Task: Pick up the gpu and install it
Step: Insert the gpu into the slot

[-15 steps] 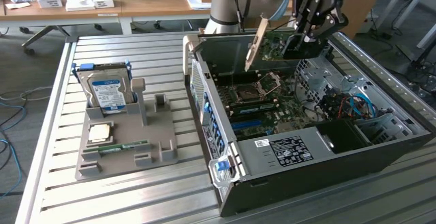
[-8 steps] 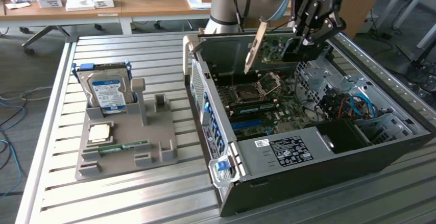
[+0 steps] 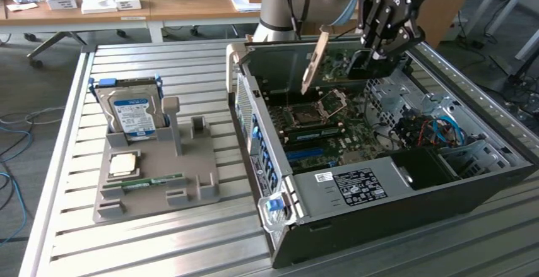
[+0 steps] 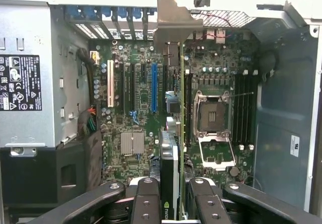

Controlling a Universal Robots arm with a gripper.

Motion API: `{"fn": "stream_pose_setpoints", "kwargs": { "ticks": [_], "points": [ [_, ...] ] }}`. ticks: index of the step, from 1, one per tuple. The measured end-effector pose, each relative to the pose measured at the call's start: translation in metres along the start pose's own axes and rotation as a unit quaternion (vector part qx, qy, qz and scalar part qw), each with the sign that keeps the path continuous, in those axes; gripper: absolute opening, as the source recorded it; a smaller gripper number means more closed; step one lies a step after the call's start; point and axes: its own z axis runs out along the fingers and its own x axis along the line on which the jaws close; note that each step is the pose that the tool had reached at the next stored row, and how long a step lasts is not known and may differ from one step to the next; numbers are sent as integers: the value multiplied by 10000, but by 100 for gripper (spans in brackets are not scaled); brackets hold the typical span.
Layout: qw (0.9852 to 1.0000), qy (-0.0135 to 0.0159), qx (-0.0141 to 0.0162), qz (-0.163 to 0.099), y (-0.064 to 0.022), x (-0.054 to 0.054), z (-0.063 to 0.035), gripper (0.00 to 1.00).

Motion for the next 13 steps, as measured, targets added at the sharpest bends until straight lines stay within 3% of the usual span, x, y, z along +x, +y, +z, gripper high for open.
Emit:
{"fn": "stream_pose_setpoints", "kwargs": {
  "ticks": [13],
  "points": [
    [9999,-2,19,-110,6,13,184,27]
  ]
}}
